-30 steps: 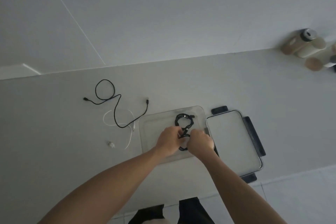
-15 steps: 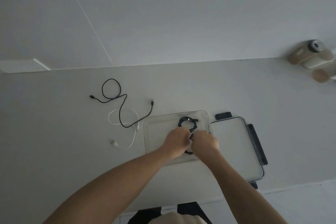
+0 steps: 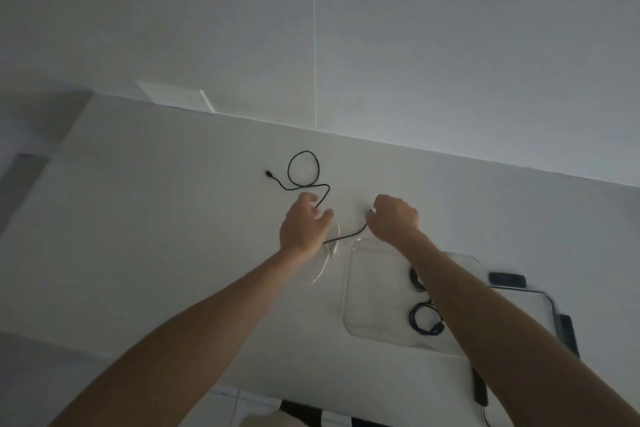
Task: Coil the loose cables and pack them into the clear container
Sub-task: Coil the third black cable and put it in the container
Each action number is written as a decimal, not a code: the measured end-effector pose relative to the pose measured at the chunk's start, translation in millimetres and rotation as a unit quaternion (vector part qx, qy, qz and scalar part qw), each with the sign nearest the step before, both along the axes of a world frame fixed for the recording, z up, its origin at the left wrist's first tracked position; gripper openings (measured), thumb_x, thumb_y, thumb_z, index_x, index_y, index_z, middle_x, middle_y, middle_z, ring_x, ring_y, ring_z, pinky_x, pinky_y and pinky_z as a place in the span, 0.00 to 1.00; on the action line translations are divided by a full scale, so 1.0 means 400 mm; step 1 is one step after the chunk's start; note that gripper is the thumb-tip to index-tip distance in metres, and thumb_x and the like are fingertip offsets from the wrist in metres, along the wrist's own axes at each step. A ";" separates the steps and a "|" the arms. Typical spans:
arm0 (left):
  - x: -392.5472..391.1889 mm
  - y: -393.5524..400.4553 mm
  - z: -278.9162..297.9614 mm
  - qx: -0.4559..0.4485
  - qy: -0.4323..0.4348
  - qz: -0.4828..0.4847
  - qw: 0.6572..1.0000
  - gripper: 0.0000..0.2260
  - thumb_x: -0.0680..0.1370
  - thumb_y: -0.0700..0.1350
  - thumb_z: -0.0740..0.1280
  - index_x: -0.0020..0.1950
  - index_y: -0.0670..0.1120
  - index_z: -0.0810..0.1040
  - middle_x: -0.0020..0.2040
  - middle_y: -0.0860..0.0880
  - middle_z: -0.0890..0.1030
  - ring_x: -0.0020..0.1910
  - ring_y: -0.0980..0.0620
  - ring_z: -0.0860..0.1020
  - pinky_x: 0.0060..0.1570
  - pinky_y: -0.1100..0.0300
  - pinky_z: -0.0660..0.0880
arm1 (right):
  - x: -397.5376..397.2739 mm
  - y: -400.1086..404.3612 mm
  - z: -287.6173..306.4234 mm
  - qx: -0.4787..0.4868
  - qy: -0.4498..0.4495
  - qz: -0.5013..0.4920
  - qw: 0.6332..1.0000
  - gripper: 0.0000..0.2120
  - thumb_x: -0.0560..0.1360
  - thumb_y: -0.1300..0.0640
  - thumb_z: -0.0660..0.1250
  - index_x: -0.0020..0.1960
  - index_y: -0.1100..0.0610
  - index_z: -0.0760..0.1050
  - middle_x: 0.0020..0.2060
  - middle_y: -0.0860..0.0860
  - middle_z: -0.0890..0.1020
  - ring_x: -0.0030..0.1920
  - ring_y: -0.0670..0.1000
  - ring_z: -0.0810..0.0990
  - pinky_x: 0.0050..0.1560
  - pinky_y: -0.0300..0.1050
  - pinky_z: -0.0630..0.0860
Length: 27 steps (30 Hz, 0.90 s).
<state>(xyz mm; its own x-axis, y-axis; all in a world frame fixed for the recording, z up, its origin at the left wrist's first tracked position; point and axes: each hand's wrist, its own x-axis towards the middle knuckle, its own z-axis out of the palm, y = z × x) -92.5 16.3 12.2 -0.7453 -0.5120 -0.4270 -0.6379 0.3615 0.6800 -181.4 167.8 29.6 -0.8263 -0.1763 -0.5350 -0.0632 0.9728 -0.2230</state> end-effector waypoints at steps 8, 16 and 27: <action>0.029 -0.080 -0.102 0.185 -0.053 -0.040 0.980 0.06 0.76 0.47 0.69 0.43 0.45 0.81 0.39 0.40 0.85 0.32 0.48 0.80 0.36 0.59 0.73 | -0.105 -0.066 -0.132 0.065 -0.122 -0.029 0.990 0.12 0.73 0.55 0.67 0.32 0.58 0.77 0.24 0.51 0.80 0.29 0.51 0.80 0.32 0.39 0.70; 0.038 -0.121 -0.010 0.031 -0.037 0.037 0.998 0.18 0.77 0.50 0.68 0.64 0.43 0.73 0.57 0.45 0.77 0.52 0.45 0.79 0.53 0.54 0.75 | -0.102 -0.095 -0.014 -0.415 -0.133 -0.249 0.865 0.05 0.81 0.59 0.68 0.48 0.60 0.73 0.38 0.60 0.85 0.37 0.58 0.85 0.45 0.52 0.83; -0.125 -0.068 0.364 0.260 0.157 -0.093 0.948 0.24 0.80 0.68 0.52 0.59 0.54 0.79 0.60 0.54 0.80 0.59 0.56 0.78 0.62 0.54 0.74 | 0.039 -0.113 0.326 -0.623 -0.138 -0.127 0.759 0.11 0.83 0.67 0.61 0.59 0.66 0.81 0.40 0.60 0.78 0.41 0.57 0.77 0.48 0.51 0.81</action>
